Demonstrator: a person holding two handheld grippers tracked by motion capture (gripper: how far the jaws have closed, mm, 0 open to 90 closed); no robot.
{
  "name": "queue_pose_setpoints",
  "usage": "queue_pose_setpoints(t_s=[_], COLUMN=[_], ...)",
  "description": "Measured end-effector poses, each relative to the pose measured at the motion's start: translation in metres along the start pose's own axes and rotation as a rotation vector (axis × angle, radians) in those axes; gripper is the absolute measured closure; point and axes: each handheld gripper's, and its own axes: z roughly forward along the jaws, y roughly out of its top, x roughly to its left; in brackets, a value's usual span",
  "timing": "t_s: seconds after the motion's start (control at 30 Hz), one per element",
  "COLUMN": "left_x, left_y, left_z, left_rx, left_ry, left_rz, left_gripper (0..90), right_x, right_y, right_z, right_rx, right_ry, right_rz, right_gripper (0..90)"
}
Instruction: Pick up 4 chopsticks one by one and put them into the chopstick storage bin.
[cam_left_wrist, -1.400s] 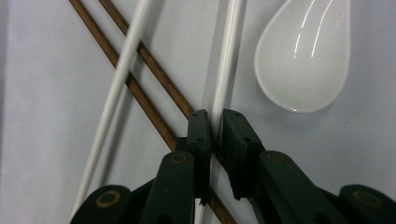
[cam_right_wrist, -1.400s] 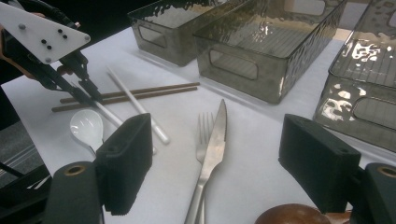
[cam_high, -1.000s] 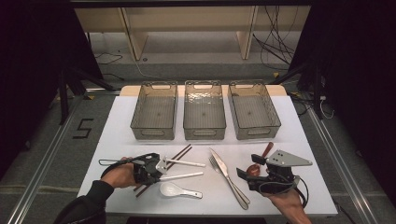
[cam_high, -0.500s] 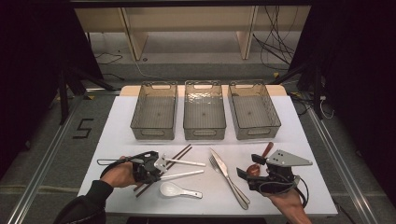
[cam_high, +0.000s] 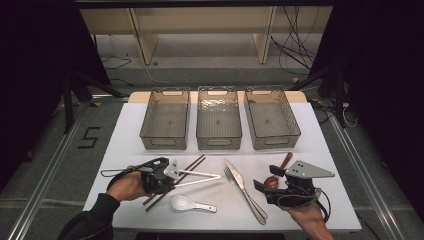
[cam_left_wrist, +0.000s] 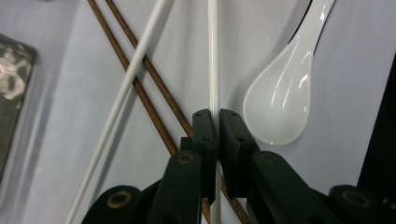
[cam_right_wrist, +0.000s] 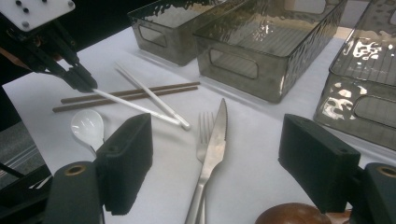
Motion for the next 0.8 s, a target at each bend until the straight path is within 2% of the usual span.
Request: queue_pose_setpoints(t_s=[0.13, 0.23, 0.3, 0.33, 0.43, 0.57, 0.8], left_x=[0.004, 0.008, 0.01, 0.011, 0.017, 0.031, 0.06], left_y=[0.001, 0.002, 0.002, 0.003, 0.004, 0.005, 0.002], left_z=[-0.007, -0.013, -0.017, -0.019, -0.025, -0.032, -0.039], left_rx=[-0.058, -0.09, -0.104, -0.12, -0.138, -0.179, -0.236], left_ry=[0.002, 0.009, -0.004, -0.004, 0.009, 0.001, 0.039], left_rz=[-0.076, -0.105, -0.113, -0.13, -0.155, -0.206, -0.306], left_gripper=[84.7, 84.7, 84.7, 84.7, 84.7, 84.7, 84.7], right_x=[0.0, -0.001, -0.001, -0.001, -0.002, -0.002, -0.003], right_y=[0.0, 0.0, 0.0, 0.0, 0.0, -0.001, -0.001], right_z=[0.0, 0.0, 0.0, 0.0, 0.0, 0.0, 0.0], right_rx=[-0.003, 0.002, 0.0, 0.0, 0.001, -0.001, -0.009], right_ry=[0.0, -0.002, -0.003, -0.004, -0.005, -0.004, -0.002], right_rz=[0.001, 0.011, 0.009, 0.01, 0.014, 0.014, 0.015], right_gripper=[26.8, 26.9, 26.9, 26.9, 26.9, 26.9, 26.8])
